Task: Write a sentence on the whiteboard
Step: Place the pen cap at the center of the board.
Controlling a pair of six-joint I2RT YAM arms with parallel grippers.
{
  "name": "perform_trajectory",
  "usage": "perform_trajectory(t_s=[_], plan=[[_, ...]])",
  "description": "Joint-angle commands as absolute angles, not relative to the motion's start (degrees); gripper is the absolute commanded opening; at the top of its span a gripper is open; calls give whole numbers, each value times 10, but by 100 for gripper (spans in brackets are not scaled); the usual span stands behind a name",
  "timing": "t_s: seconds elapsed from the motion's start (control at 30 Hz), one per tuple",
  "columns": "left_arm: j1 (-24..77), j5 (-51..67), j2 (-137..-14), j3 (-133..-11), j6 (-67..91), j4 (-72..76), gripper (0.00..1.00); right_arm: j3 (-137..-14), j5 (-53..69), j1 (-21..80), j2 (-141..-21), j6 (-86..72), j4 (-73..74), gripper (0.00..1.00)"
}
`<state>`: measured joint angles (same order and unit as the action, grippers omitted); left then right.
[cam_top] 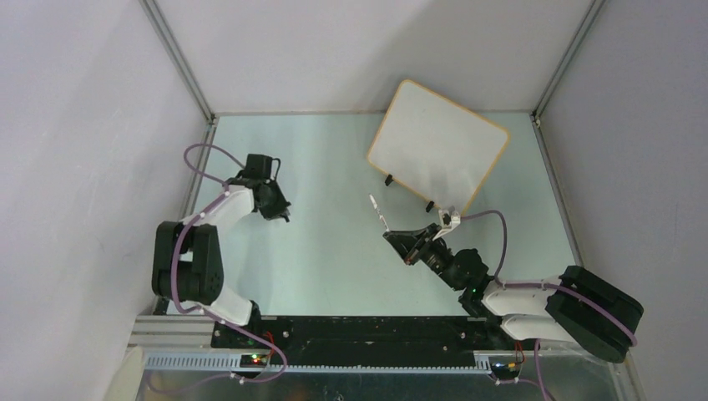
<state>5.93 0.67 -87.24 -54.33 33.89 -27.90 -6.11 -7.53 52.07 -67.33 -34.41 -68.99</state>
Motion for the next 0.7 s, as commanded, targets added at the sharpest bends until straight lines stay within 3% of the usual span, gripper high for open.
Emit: perform_trajectory(t_s=[0.0,0.23,0.37,0.43,0.47,0.53,0.67], plan=[[76,5,-898,-543,298,-298,0,-51,-84,525,-668,-337,-722,0],[83,-21,-910,-544,289,-306,8,-48,-87,524,-669,-338,-728,0],[84,-6,-905,-530,290,-288,27,-47,-95,524,-670,-338,-731,0],[84,-5,-890,-519,292,-275,44,-45,-97,524,-668,-338,-733,0],[84,-4,-876,-512,293,-270,61,-45,-97,524,-668,-338,-734,0],[84,-4,-852,-504,293,-263,80,-45,-98,524,-668,-338,-735,0],[84,21,-771,-485,290,-218,98,-47,-80,516,-648,-329,-727,0]])
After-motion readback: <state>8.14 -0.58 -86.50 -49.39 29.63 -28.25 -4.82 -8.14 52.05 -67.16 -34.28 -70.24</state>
